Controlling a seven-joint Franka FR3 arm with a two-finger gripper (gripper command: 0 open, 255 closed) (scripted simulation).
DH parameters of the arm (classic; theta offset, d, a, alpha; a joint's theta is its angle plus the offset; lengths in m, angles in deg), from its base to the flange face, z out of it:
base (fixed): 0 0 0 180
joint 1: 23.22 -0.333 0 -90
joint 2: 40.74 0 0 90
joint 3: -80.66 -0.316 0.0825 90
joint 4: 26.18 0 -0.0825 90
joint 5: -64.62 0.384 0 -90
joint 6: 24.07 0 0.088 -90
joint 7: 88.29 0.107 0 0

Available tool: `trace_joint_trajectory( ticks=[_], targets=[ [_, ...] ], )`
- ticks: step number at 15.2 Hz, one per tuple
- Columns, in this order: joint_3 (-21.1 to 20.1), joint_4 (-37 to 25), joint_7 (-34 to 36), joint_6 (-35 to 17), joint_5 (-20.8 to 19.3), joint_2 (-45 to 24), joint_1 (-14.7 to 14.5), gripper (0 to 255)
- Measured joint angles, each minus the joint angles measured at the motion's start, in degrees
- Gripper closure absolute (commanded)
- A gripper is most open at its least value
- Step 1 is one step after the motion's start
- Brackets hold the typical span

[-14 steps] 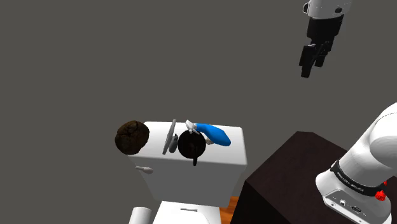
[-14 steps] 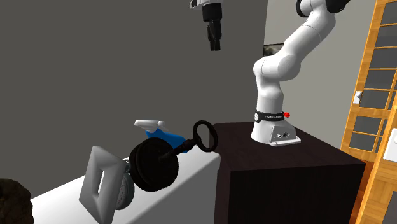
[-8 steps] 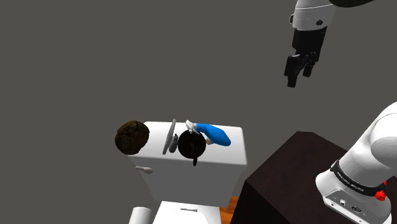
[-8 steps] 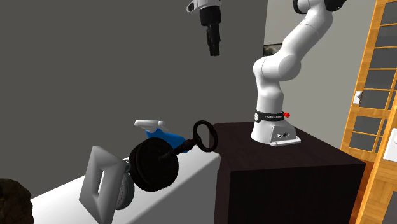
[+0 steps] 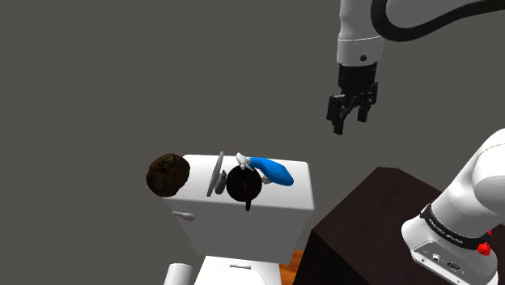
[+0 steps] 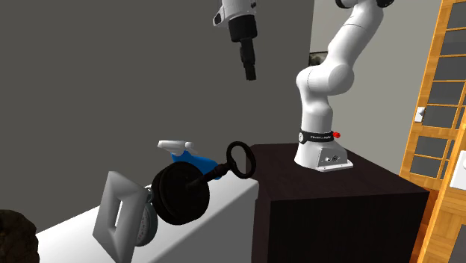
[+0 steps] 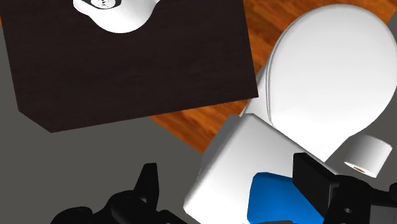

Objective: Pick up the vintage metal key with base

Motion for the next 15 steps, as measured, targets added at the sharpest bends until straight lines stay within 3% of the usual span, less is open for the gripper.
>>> trace_joint_trajectory(
  ticks=[7,15],
  targets=[
    [-6.9,-3.2,9.8,-7.6,6.2,-10.6,-1.6,0],
    [-13.3,-10.6,20.5,-17.0,8.3,-26.3,-2.7,0]
  ],
)
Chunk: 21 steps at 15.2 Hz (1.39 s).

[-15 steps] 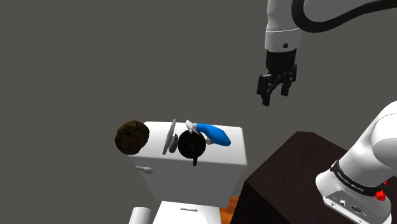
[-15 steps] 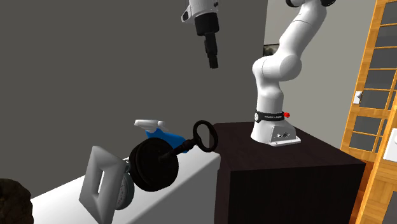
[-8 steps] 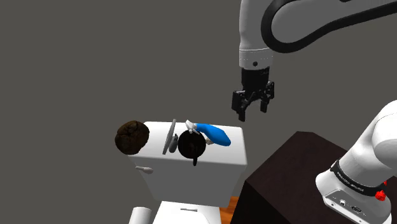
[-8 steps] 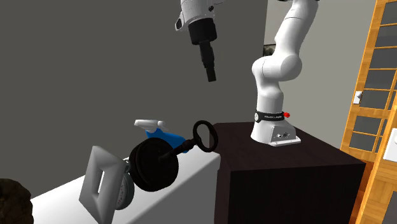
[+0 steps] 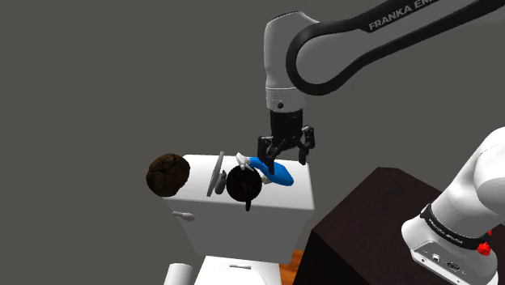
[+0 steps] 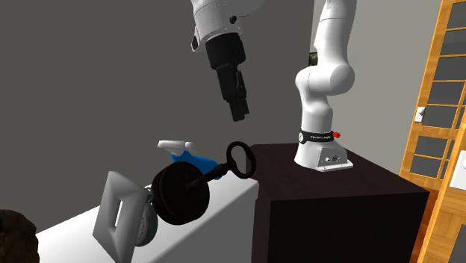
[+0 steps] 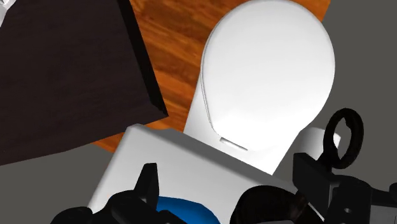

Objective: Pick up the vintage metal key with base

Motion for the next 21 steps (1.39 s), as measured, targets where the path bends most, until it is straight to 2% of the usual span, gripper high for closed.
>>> trace_joint_trajectory(
  ticks=[8,16,17,21],
  targets=[
    [-3.2,-13.0,11.6,-6.3,-3.6,-18.1,-2.8,0],
    [-3.0,-12.0,12.5,-12.1,-5.0,-23.0,-4.0,0],
    [-3.0,-11.9,12.5,-12.4,-5.0,-23.2,-4.1,255],
    [-3.0,-11.8,12.5,-12.7,-5.1,-23.4,-4.1,255]
  ],
)
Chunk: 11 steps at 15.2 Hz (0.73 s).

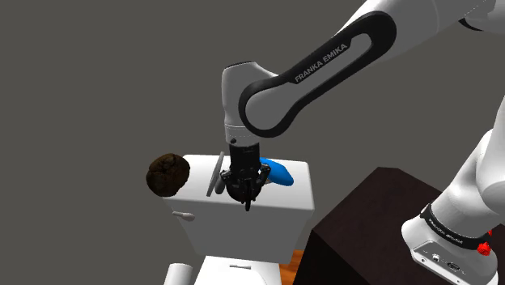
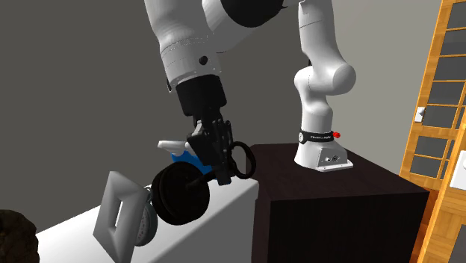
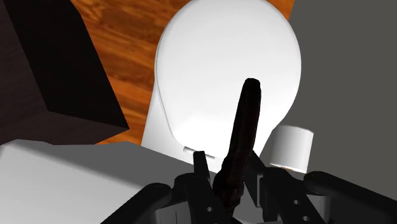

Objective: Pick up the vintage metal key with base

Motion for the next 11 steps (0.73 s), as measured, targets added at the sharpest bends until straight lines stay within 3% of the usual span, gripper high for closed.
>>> trace_joint_trajectory(
  ticks=[11],
  targets=[
    [-0.2,-1.0,0.2,2.8,0.7,1.9,0.4,255]
  ],
)
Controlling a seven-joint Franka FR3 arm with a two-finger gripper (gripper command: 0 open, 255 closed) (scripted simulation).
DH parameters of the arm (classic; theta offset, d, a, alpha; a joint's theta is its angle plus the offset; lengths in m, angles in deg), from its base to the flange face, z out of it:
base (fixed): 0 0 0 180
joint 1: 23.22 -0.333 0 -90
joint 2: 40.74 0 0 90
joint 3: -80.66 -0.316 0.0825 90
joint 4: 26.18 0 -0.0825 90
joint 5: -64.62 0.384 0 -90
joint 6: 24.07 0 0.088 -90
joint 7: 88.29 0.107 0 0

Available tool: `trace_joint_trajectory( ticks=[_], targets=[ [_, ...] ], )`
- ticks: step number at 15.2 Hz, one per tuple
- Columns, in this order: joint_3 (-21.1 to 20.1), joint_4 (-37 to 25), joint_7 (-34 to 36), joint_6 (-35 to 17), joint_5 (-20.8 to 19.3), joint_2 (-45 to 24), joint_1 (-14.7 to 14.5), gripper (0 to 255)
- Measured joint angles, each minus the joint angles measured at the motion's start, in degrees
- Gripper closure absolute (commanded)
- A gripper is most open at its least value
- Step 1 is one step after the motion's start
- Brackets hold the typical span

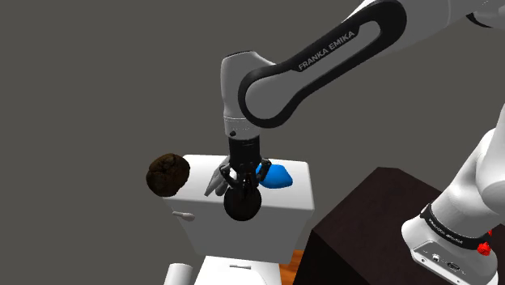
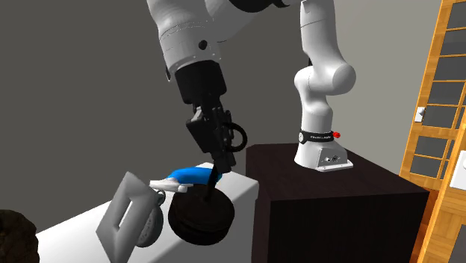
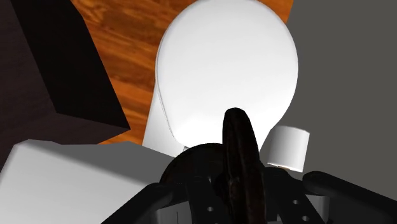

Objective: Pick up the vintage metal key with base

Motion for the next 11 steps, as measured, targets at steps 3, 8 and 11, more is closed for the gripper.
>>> trace_joint_trajectory(
  ticks=[3,8,11],
  targets=[
    [-0.1,-1.1,0.2,2.1,0.3,1.1,0.2,255],
    [-0.2,-2.5,0.4,5.6,1.1,3.4,0.7,255],
    [-0.3,-3.6,0.7,7.4,1.3,4.2,0.8,255]
  ],
)
